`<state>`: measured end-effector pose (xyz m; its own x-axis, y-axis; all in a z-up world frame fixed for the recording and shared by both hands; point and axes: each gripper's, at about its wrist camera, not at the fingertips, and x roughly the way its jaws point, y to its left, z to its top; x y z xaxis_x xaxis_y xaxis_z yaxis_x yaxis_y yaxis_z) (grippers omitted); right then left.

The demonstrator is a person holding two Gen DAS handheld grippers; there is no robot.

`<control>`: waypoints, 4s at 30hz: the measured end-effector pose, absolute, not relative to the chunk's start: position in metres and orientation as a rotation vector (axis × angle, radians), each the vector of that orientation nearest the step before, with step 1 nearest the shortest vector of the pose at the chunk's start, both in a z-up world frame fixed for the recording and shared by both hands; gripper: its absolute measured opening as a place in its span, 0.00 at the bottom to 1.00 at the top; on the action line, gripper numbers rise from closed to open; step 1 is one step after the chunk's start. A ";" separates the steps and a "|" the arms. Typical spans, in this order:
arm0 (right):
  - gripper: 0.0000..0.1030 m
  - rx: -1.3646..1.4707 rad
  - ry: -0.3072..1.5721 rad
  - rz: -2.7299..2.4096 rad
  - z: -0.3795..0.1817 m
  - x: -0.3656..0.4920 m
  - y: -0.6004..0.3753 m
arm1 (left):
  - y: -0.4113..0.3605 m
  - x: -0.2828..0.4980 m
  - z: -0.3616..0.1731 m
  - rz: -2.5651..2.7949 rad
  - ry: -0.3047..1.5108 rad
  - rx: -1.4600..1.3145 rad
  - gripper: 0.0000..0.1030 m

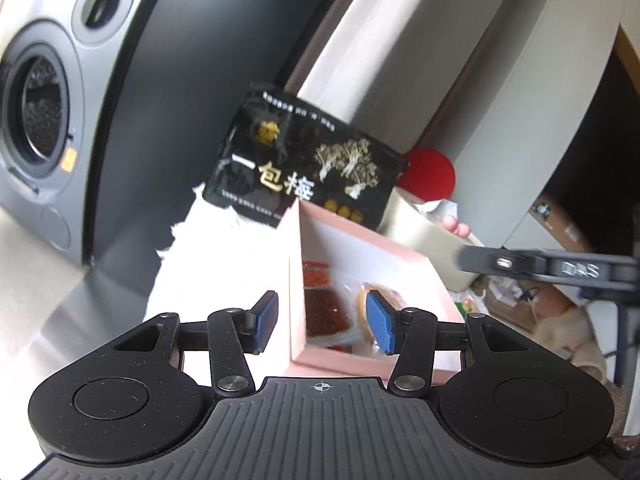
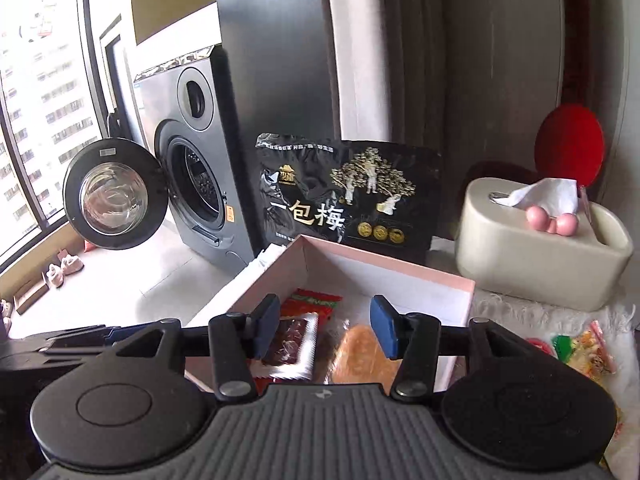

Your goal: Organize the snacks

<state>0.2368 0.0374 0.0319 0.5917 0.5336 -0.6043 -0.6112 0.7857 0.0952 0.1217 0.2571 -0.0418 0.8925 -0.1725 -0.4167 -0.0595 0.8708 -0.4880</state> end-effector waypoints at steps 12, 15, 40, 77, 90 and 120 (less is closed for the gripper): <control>0.74 -0.059 0.736 0.323 -0.013 0.309 -0.139 | 0.216 0.137 -0.055 -0.155 0.513 -0.519 0.61; 0.74 -0.033 0.752 0.242 -0.041 0.337 -0.150 | 0.207 0.133 -0.046 -0.083 0.469 -0.469 0.58; 0.30 0.033 0.967 0.443 -0.065 0.333 -0.186 | 0.074 0.168 -0.081 -0.450 0.714 -0.383 0.56; 0.75 0.025 0.845 0.788 -0.051 0.105 -0.159 | 0.107 0.045 -0.075 -0.401 0.928 -0.607 0.56; 0.76 -0.041 0.879 0.968 -0.061 0.070 -0.140 | 0.102 0.086 -0.082 -0.287 0.883 -0.569 0.56; 0.30 0.098 0.852 0.617 -0.073 0.128 -0.205 | 0.013 0.059 -0.060 -0.290 0.771 0.114 0.55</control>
<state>0.1279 -0.2049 -0.0730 0.4959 0.5464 -0.6749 -0.4707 0.8223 0.3199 0.0592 0.0129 -0.0604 0.6797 -0.2165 -0.7008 0.2994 0.9541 -0.0044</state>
